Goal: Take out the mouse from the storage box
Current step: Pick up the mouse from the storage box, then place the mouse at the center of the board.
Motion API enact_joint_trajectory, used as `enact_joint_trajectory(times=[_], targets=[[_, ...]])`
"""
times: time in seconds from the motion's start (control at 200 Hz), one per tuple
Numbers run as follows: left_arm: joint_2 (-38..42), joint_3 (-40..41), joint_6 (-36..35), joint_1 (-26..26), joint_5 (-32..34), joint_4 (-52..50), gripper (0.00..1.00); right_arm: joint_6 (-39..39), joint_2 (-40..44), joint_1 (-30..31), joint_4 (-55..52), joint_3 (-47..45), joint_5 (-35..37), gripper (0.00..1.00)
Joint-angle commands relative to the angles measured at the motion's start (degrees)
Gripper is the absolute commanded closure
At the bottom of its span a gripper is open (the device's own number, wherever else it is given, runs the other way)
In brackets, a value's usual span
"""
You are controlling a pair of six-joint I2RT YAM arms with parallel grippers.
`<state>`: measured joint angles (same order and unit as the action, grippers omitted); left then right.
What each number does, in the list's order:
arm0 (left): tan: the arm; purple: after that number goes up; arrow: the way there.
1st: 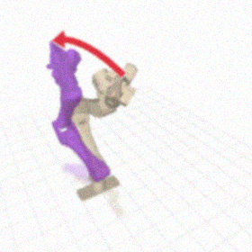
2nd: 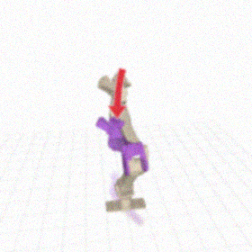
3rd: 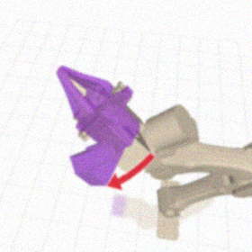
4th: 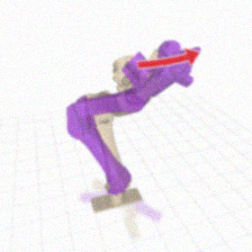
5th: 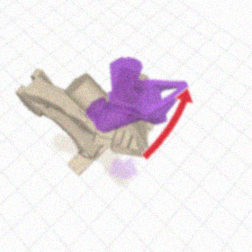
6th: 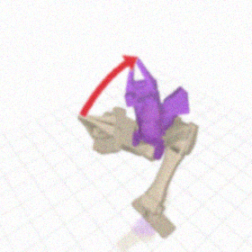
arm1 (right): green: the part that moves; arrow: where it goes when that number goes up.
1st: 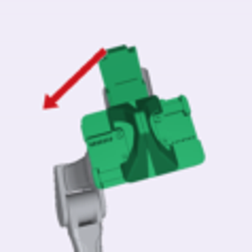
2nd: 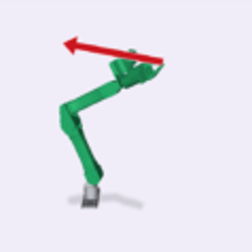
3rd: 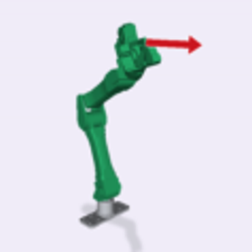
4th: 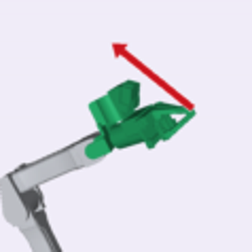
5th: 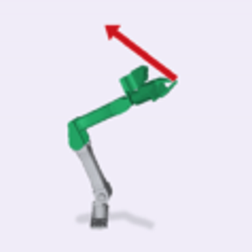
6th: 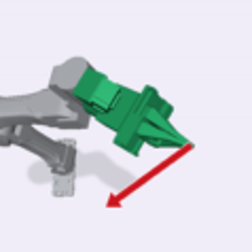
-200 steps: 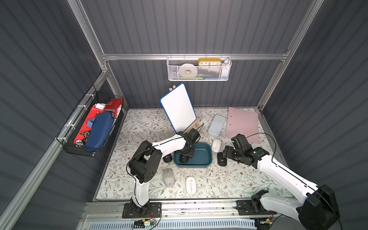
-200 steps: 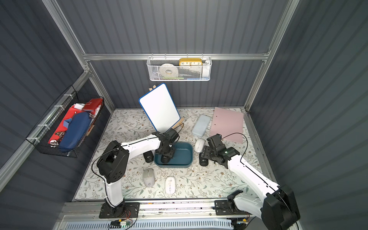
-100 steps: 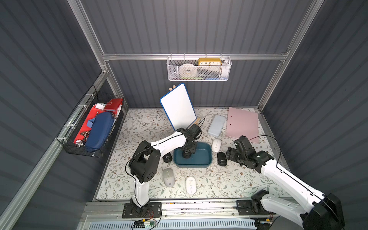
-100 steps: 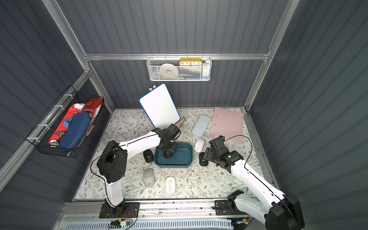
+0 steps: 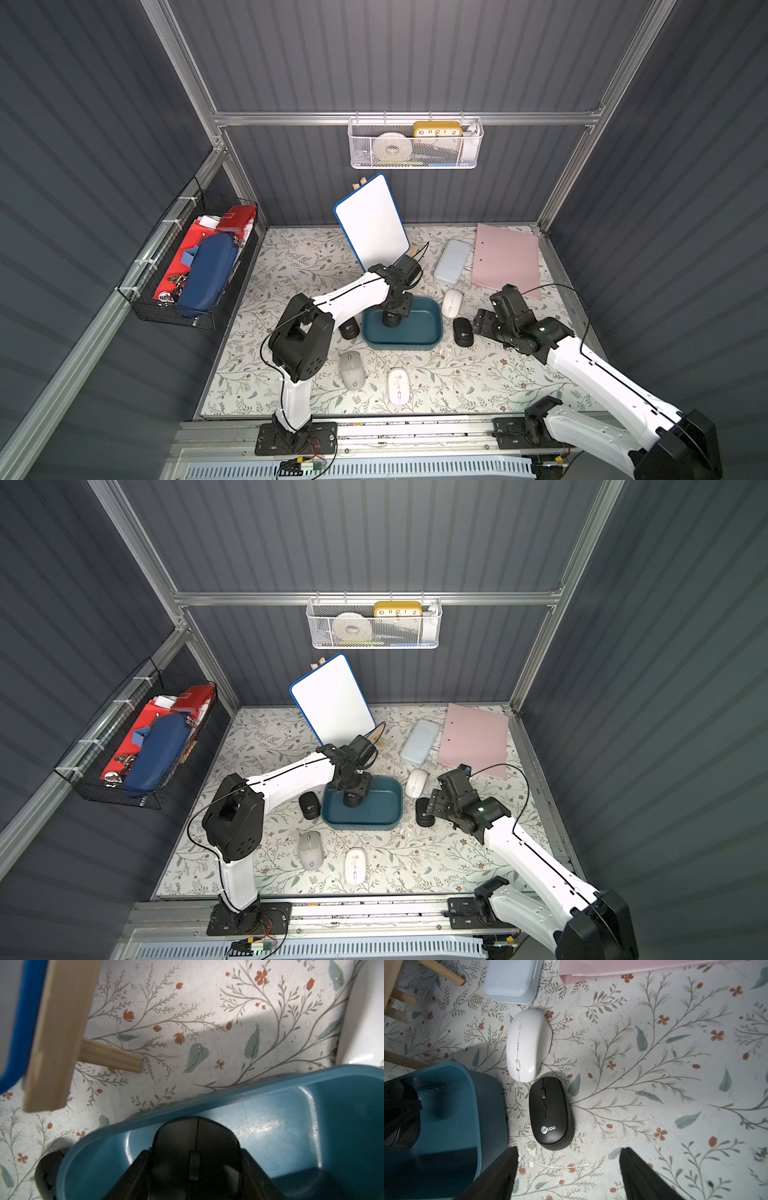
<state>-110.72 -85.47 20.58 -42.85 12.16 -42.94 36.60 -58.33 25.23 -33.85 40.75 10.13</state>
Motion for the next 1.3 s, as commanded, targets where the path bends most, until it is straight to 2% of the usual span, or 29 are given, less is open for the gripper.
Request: enact_joint_trajectory(times=[0.0,0.705,1.026,1.296], targets=[[2.82,-1.29,1.13,0.27,-0.62,-1.89,0.45,0.58,0.58,0.13,0.12,-1.14,0.24,0.19],[7.89,-4.27,1.09,-0.11,-1.81,-4.28,0.49,0.37,3.98,0.12,-3.12,-0.48,3.79,0.19],[9.31,-5.50,1.54,-7.06,-0.96,-5.81,0.50,0.29,8.41,0.03,-4.77,-1.79,8.63,0.19],[10.21,-2.95,3.40,-12.16,-2.45,-5.60,0.51,0.31,9.77,0.08,-6.75,-1.01,11.24,0.19]])
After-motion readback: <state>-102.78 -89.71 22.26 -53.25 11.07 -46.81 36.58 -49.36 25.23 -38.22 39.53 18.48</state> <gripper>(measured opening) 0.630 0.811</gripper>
